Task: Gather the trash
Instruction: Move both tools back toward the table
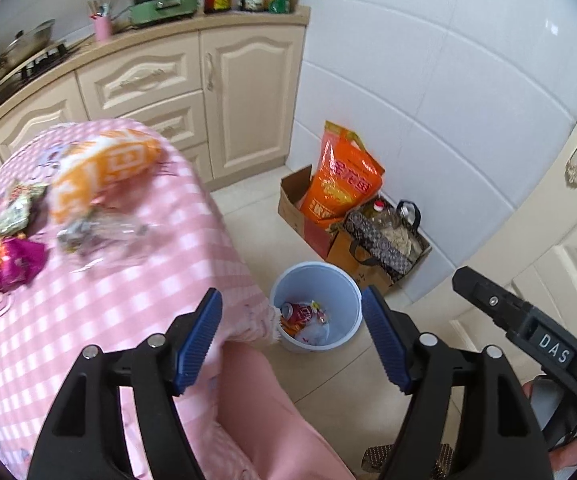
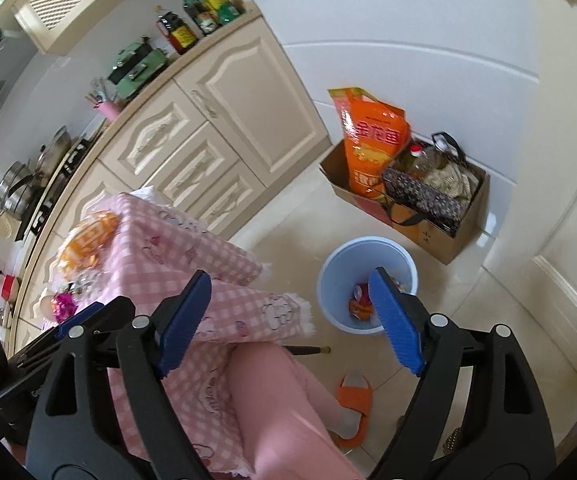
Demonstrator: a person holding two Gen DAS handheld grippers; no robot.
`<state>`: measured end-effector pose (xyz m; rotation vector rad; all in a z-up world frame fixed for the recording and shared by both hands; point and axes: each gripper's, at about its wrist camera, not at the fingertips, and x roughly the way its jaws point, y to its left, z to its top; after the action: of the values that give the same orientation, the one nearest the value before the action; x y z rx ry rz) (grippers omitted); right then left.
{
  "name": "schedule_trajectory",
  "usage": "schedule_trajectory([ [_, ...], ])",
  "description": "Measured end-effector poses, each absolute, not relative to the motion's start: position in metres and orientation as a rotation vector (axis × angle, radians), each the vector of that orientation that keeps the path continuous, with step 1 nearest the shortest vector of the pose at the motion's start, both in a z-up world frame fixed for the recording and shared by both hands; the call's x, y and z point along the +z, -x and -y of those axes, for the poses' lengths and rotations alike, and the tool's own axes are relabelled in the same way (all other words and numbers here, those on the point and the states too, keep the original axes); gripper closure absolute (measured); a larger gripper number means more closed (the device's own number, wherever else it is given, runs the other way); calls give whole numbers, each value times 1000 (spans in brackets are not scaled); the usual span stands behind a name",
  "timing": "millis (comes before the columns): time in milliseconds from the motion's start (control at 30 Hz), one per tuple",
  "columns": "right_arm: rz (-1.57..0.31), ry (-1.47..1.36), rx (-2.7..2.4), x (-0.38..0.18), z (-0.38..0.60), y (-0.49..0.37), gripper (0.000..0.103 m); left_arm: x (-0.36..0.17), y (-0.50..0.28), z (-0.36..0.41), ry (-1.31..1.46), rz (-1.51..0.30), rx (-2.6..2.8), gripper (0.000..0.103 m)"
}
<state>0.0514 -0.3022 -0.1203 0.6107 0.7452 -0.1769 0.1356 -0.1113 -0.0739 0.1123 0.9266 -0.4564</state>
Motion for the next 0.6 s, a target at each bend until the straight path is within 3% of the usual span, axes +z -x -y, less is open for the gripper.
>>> schedule_trajectory([
  [600,-775,-393,120,-88,181,-115,19,-43,-128,-24,58,-833,-196,27],
])
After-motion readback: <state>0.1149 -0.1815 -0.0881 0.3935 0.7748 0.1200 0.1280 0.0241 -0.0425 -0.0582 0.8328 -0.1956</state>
